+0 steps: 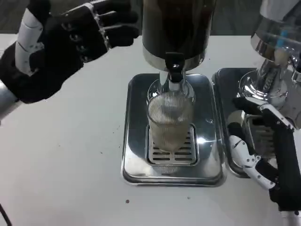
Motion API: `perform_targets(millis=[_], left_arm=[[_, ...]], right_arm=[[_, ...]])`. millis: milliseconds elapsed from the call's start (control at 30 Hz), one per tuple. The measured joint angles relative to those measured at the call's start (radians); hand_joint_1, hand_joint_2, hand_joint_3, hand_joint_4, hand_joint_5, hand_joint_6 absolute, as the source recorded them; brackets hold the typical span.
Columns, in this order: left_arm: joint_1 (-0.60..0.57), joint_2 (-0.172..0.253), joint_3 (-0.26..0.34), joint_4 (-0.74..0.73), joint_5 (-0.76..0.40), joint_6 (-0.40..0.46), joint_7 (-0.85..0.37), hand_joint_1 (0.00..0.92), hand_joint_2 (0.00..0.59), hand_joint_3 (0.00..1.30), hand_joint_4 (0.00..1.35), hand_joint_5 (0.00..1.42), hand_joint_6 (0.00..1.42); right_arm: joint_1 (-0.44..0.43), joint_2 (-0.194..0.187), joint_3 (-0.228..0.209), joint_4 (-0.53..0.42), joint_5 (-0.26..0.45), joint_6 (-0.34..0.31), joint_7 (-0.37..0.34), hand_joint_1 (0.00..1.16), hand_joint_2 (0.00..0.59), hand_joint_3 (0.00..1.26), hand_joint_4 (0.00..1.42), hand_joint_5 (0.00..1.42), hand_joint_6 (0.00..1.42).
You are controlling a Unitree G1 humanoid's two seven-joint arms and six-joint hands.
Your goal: Grasp the cup under the faucet to collect the drink, then remove the cup.
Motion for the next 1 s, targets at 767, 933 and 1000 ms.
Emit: perform_targets(millis=[767,933,1000], left_arm=[[-0.109,-0.197,-0.017,0.078,0.152,0.046,-0.039,0.0,0.102,0.17,0.05,0.11,0.06],[-0.124,-0.226,-0.012,0.115,0.174,0.017,-0.016,0.0,0.106,0.17,0.04,0.11,0.06],[-0.135,-0.234,-0.011,0.127,0.182,0.008,-0.011,0.0,0.107,0.16,0.04,0.1,0.06]], right_arm=[[-0.012,0.006,-0.001,0.048,0.016,-0.011,-0.036,0.42,0.405,0.41,0.4,0.38,0.44],[-0.012,0.011,0.001,0.051,0.016,-0.013,-0.045,0.42,0.405,0.42,0.4,0.38,0.43],[-0.012,0.013,0.002,0.051,0.016,-0.013,-0.048,0.42,0.405,0.42,0.41,0.38,0.43]])
